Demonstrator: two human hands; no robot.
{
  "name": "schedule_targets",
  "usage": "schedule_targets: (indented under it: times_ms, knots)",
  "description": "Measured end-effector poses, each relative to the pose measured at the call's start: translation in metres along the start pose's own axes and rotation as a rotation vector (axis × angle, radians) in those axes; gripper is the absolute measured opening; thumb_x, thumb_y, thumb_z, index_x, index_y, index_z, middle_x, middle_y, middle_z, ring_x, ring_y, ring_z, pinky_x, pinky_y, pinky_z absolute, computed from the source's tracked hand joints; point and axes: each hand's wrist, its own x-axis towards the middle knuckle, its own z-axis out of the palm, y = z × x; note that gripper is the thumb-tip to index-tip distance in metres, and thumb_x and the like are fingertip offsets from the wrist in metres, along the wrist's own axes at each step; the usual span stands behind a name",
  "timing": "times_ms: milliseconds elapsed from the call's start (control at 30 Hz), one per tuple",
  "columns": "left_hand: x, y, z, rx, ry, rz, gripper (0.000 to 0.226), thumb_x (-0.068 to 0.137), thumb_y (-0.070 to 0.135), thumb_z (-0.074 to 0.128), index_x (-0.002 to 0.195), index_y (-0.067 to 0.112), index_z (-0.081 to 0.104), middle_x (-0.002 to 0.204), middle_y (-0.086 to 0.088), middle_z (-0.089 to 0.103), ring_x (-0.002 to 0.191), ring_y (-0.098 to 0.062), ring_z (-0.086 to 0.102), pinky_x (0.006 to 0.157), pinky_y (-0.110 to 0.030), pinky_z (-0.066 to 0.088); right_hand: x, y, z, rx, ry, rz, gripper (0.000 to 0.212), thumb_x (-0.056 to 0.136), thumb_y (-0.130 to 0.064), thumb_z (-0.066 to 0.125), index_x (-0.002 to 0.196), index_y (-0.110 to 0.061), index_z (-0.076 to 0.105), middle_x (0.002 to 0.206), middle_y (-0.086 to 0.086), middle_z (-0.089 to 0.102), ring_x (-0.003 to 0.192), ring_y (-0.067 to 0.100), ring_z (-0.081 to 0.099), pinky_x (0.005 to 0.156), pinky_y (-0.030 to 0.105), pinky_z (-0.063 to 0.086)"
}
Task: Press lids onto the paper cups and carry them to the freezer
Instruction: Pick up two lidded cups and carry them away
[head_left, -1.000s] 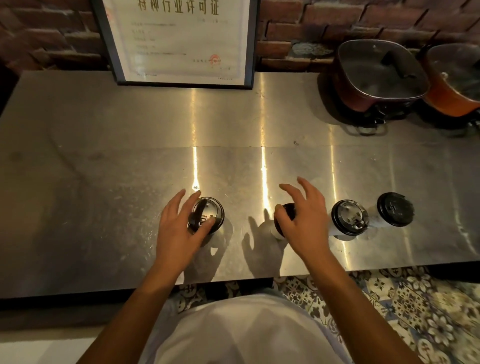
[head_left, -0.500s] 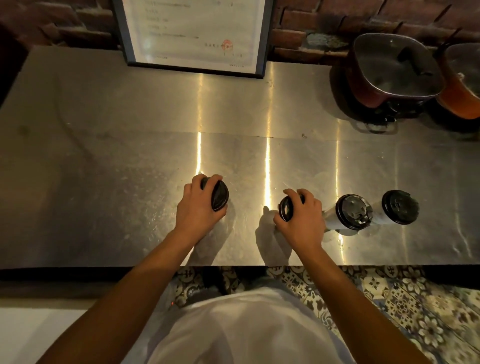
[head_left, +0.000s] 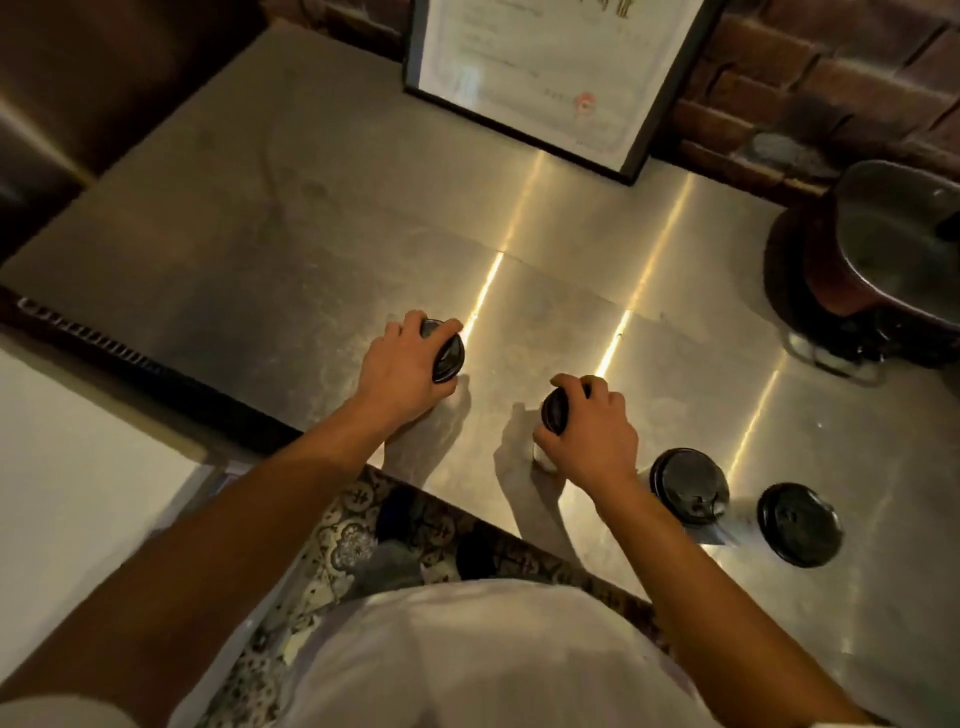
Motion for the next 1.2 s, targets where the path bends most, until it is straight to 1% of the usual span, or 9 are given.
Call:
schedule_targets:
  times_ms: [100, 233, 400, 533, 667, 800, 933, 1033, 1200]
  knots:
    - [-0.021, 0.010, -0.011, -0.005, 0.046, -0.071, 0.077, 0.080, 0.051, 0.076, 0.147, 0.031, 0.044, 0.134, -0.014, 0.049, 0.120, -0.036, 0.052, 0.097, -0.047, 0.051, 0.014, -0.011, -0.017, 0.072, -0.004, -0.071, 0.073, 0.083, -0.046, 0.075, 0.147, -0.028, 0.045, 0.151, 0.005, 0.045, 0.132, 0.034, 0.046, 0.091, 0.047, 0.054]
    - [-0.071, 0.005, -0.031, -0.089, 0.159, -0.153, 0.074, 0.085, 0.046, 0.074, 0.150, 0.034, 0.041, 0.147, -0.007, 0.045, 0.130, -0.032, 0.047, 0.101, -0.045, 0.050, 0.014, -0.046, -0.032, 0.130, 0.050, -0.278, 0.074, 0.080, -0.046, 0.077, 0.144, -0.025, 0.047, 0.150, 0.005, 0.046, 0.131, 0.032, 0.049, 0.093, 0.048, 0.056]
    - [-0.153, -0.018, -0.066, -0.055, 0.306, -0.350, 0.071, 0.085, 0.052, 0.068, 0.150, 0.043, 0.040, 0.148, -0.004, 0.045, 0.128, -0.033, 0.049, 0.096, -0.050, 0.054, -0.009, -0.110, -0.032, 0.036, -0.026, -0.598, 0.072, 0.080, -0.047, 0.077, 0.145, -0.031, 0.049, 0.164, 0.003, 0.032, 0.141, 0.032, 0.041, 0.095, 0.048, 0.053]
    - [-0.235, -0.032, -0.082, -0.014, 0.408, -0.543, 0.069, 0.086, 0.052, 0.068, 0.149, 0.044, 0.043, 0.146, -0.006, 0.047, 0.121, -0.033, 0.052, 0.089, -0.048, 0.057, -0.047, -0.168, -0.019, 0.034, -0.082, -0.825, 0.069, 0.080, -0.046, 0.077, 0.142, -0.032, 0.051, 0.162, 0.003, 0.034, 0.142, 0.031, 0.041, 0.096, 0.046, 0.053]
    - [-0.327, -0.044, -0.085, -0.035, 0.472, -0.752, 0.071, 0.087, 0.053, 0.069, 0.151, 0.046, 0.039, 0.150, 0.001, 0.045, 0.123, -0.030, 0.051, 0.093, -0.044, 0.055, -0.105, -0.221, -0.007, 0.055, -0.142, -1.040, 0.070, 0.082, -0.048, 0.076, 0.146, -0.035, 0.051, 0.162, 0.003, 0.037, 0.142, 0.030, 0.042, 0.105, 0.046, 0.049]
    - [-0.424, -0.048, -0.085, -0.038, 0.581, -0.882, 0.069, 0.086, 0.056, 0.069, 0.149, 0.047, 0.042, 0.148, 0.007, 0.049, 0.119, -0.028, 0.055, 0.091, -0.043, 0.056, -0.174, -0.260, 0.007, 0.059, -0.209, -1.205, 0.073, 0.084, -0.043, 0.074, 0.151, -0.033, 0.048, 0.166, 0.000, 0.032, 0.146, 0.029, 0.036, 0.107, 0.049, 0.049]
    - [-0.520, -0.045, -0.078, 0.014, 0.652, -0.994, 0.070, 0.085, 0.051, 0.073, 0.148, 0.041, 0.045, 0.143, 0.003, 0.052, 0.114, -0.030, 0.056, 0.084, -0.044, 0.057, -0.254, -0.292, 0.026, 0.035, -0.265, -1.311, 0.074, 0.085, -0.043, 0.072, 0.153, -0.034, 0.045, 0.165, -0.004, 0.033, 0.146, 0.025, 0.034, 0.106, 0.048, 0.047]
    - [-0.597, -0.040, -0.065, 0.035, 0.692, -1.054, 0.071, 0.083, 0.047, 0.077, 0.147, 0.035, 0.049, 0.139, -0.003, 0.056, 0.109, -0.035, 0.058, 0.084, -0.050, 0.059, -0.320, -0.306, 0.047, 0.028, -0.339, -1.395, 0.073, 0.085, -0.041, 0.072, 0.153, -0.035, 0.044, 0.164, -0.005, 0.033, 0.145, 0.025, 0.035, 0.108, 0.048, 0.047]
    - [-0.718, -0.024, -0.042, 0.012, 0.664, -1.241, 0.071, 0.085, 0.053, 0.073, 0.149, 0.041, 0.043, 0.141, -0.001, 0.054, 0.113, -0.033, 0.061, 0.088, -0.047, 0.058, -0.427, -0.317, 0.091, 0.066, -0.434, -1.549, 0.070, 0.085, -0.039, 0.074, 0.149, -0.037, 0.046, 0.168, -0.005, 0.025, 0.149, 0.026, 0.032, 0.105, 0.047, 0.046]
